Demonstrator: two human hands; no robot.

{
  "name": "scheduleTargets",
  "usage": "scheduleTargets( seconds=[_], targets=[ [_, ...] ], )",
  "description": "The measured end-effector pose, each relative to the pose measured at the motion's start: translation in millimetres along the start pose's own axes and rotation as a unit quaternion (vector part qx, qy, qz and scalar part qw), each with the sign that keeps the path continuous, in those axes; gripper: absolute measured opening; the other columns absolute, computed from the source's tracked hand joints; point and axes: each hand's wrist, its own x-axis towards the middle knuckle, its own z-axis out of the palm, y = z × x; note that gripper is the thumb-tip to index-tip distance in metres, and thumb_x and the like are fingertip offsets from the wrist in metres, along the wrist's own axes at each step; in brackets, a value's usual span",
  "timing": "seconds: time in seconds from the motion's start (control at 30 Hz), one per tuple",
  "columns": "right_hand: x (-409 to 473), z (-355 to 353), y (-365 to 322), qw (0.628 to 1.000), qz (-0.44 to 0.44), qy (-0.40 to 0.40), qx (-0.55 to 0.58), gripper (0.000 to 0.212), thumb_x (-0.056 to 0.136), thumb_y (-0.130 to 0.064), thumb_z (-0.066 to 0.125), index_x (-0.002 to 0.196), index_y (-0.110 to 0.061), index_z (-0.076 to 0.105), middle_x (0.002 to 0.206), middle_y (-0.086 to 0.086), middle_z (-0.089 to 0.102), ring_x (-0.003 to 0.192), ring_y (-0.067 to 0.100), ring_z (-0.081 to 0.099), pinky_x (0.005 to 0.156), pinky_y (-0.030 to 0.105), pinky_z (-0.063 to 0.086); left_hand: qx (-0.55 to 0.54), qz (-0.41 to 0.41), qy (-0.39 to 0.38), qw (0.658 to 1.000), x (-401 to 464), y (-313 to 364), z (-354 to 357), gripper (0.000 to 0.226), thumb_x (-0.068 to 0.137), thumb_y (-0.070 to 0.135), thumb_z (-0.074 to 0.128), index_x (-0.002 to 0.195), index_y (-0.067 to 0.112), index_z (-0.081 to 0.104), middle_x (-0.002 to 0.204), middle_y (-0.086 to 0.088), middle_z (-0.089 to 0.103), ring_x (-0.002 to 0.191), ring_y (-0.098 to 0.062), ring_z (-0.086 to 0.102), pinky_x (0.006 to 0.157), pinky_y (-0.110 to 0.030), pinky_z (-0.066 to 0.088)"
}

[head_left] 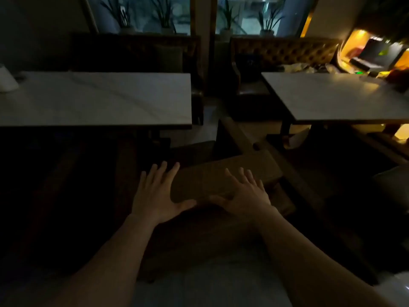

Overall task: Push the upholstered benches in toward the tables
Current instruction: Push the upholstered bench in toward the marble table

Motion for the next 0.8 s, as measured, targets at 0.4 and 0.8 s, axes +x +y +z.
scheduleTargets(
  seconds=[0.4,0.8],
  targets=[
    [10.2,105.3,41.1,0.993,-0.002,-0.113,-0.018,0.109,0.071,-0.093,0.038,0.157,-0.039,-0.003,0.167,0.005,-0.009,0.153,0.028,-0.013,0.124,0.055,0.003,0.010,0.002,-0.003,1.000,-24.5,0.7,139.0,0.107,0.069,0.095,0.031,0.153,0.041,-0.009,0.162,-0.001,-0.024,0.145,-0.024,-0.029,0.121,-0.051,-0.005],
    [37.1,162.6,48.3,0.996,-0.022,-0.078,-0.042,0.110,0.080,-0.070,0.061,0.156,-0.038,-0.012,0.164,0.009,-0.021,0.150,0.030,-0.024,0.124,0.055,0.003,0.003,-0.037,0.006,0.999,-65.7,-23.3,213.7,0.105,0.074,0.075,0.058,0.156,0.028,0.013,0.163,-0.005,0.017,0.150,-0.025,0.006,0.122,-0.046,0.006]
  ],
)
